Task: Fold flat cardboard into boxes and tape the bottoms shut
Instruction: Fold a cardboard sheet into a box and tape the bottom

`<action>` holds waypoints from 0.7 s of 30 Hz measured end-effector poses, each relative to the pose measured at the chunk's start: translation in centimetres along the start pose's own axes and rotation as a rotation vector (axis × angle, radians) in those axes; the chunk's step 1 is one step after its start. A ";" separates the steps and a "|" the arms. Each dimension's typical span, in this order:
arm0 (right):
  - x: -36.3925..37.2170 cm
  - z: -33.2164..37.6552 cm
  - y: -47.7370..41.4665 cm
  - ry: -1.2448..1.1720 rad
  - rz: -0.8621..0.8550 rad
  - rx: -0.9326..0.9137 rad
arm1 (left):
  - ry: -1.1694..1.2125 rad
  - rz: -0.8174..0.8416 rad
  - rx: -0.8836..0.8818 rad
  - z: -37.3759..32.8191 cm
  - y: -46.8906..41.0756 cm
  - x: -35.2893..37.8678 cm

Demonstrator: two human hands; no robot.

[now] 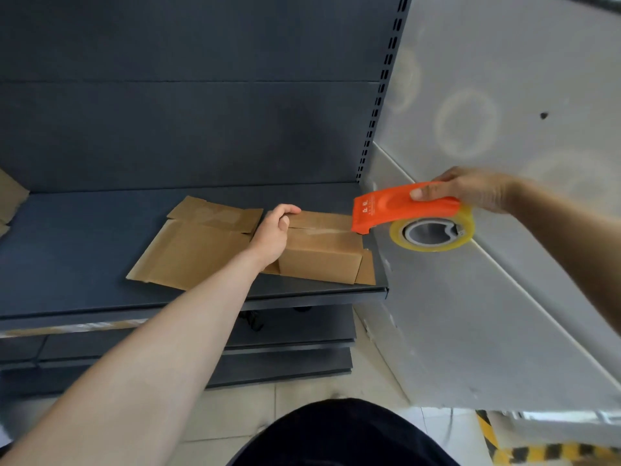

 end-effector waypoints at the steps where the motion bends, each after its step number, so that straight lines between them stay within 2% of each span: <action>1: -0.3 -0.4 0.3 0.015 0.005 0.013 | -0.005 0.002 -0.003 0.0 0.0 0.0; 11: -4.0 -3.8 4.4 0.180 -0.076 0.135 | -0.039 0.008 -0.048 -0.4 -0.1 -0.1; 21: -1.1 -5.1 1.4 0.388 0.017 0.208 | -0.035 -0.038 -0.083 -1.1 0.5 0.1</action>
Point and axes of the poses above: each hand's wrist, its own y-axis away from the middle knuckle, its own x-axis out of the palm, z = x × y, the point moved 2 cm from there along -y, towards the middle knuckle, and after that the axes turned 12 degrees about -x, right-handed, at the moved point
